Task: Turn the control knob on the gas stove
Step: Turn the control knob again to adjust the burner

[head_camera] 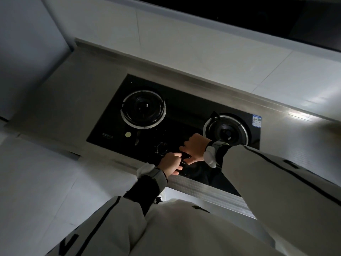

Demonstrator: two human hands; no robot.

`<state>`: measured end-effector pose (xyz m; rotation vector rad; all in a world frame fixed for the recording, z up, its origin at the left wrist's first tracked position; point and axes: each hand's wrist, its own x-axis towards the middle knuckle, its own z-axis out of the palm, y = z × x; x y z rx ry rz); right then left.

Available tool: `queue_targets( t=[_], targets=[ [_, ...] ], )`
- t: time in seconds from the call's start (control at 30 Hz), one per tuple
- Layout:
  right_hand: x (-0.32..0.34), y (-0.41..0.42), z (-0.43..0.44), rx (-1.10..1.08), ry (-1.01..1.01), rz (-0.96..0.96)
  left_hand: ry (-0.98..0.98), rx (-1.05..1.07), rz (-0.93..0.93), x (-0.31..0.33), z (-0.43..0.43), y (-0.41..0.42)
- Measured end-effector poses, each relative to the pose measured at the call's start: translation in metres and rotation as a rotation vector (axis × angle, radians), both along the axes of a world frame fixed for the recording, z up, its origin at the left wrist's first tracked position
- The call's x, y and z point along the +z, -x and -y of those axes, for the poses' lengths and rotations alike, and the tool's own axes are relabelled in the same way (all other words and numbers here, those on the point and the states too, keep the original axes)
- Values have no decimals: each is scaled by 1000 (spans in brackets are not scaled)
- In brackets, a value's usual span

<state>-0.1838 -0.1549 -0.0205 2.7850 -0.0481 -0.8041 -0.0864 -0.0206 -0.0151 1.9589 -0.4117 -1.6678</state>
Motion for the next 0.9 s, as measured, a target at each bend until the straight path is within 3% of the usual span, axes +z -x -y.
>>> queue_targets(
  t=[0.53, 0.9],
  targets=[
    [1, 5, 1, -144, -30, 16, 50, -18, 8, 4, -1, -5],
    [-8, 14, -16, -533, -105, 147, 35, -79, 50, -3, 13, -9]
  ],
)
